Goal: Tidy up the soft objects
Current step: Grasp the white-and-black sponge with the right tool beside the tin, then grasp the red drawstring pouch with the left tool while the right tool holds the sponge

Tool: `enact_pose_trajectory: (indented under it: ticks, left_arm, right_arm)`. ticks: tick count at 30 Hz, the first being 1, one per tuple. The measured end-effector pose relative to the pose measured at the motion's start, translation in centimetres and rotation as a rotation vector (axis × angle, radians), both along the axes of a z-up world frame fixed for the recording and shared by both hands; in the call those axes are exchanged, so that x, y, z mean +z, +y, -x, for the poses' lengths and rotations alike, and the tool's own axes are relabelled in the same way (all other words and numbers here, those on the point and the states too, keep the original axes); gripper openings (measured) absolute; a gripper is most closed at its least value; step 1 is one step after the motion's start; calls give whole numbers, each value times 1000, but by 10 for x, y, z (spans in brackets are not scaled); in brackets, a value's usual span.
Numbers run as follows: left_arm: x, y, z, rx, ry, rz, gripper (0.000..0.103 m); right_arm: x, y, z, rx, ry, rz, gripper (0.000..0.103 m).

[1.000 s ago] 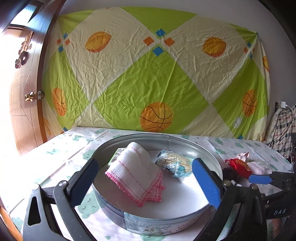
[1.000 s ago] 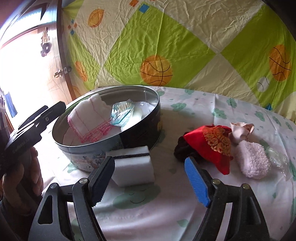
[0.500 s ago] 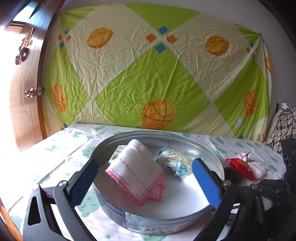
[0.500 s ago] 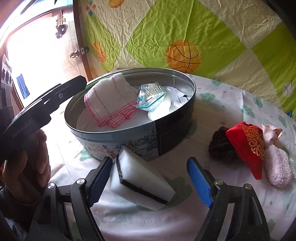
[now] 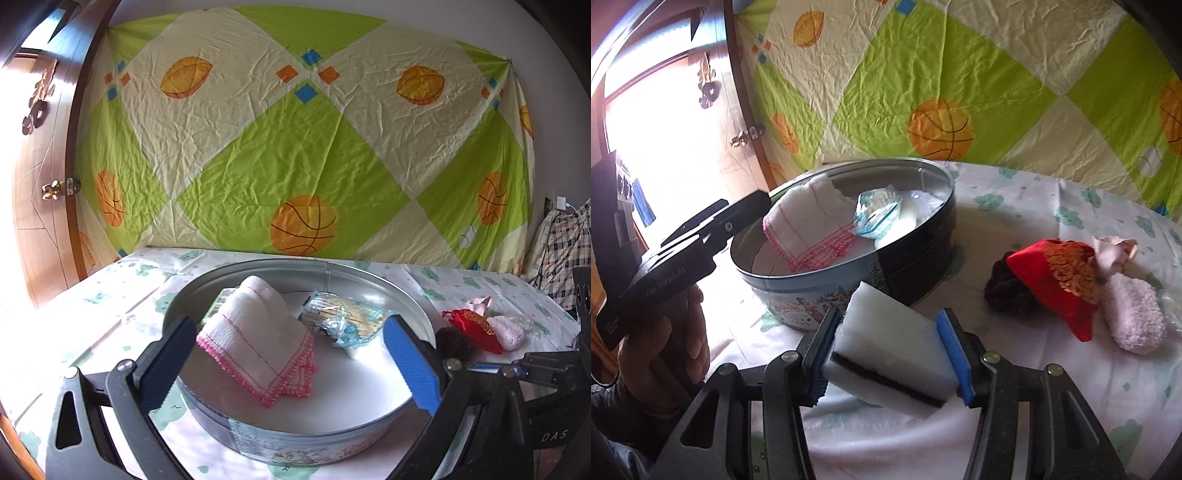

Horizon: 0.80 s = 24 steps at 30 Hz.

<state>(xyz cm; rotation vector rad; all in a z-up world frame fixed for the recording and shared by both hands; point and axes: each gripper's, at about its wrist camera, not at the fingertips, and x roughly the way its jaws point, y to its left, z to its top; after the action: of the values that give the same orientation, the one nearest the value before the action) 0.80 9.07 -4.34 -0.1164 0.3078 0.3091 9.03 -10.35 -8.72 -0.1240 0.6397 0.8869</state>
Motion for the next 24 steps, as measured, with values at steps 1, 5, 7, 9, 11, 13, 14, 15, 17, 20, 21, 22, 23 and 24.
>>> enact_pose_trajectory:
  ticks: [1, 5, 7, 9, 11, 13, 14, 15, 17, 20, 21, 22, 23, 24]
  left_arm:
    - [0, -5, -3, -15, 6, 1, 102]
    - [4, -36, -15, -87, 20, -38, 103]
    - [7, -53, -23, -141, 29, -47, 103]
    - [11, -72, -33, -190, 38, -55, 103]
    - [13, -90, -45, -233, 46, -73, 103]
    - [14, -106, -60, -262, 71, -90, 102]
    - [14, -115, -69, -282, 87, -99, 102]
    - [13, -122, -76, -299, 101, -104, 102]
    - [10, -139, -93, -332, 139, -135, 102]
    - [2, -159, -116, -365, 190, -168, 102]
    - [0, -163, -122, -375, 205, -170, 102]
    - [-3, -167, -129, -388, 226, -169, 102]
    - [-5, -170, -135, -396, 242, -169, 101]
    - [-7, -172, -139, -401, 255, -166, 100]
  right_arm:
    - [3, -9, 0, -27, -16, -19, 55]
    - [14, -50, -6, -198, -90, -70, 55]
    - [18, -67, -10, -279, -126, -74, 55]
    - [23, -80, -16, -353, -164, -55, 55]
    - [25, -92, -24, -417, -182, -47, 55]
    - [26, -103, -31, -472, -198, -40, 55]
    - [26, -108, -33, -496, -206, -38, 55]
    - [27, -112, -36, -518, -211, -36, 55]
    - [28, -120, -39, -553, -223, -32, 55]
    - [28, -128, -44, -589, -226, -34, 55]
    - [27, -130, -46, -597, -225, -36, 55]
    - [27, -133, -48, -607, -224, -38, 55]
    - [26, -134, -50, -614, -222, -39, 55]
    - [25, -136, -52, -616, -214, -44, 55]
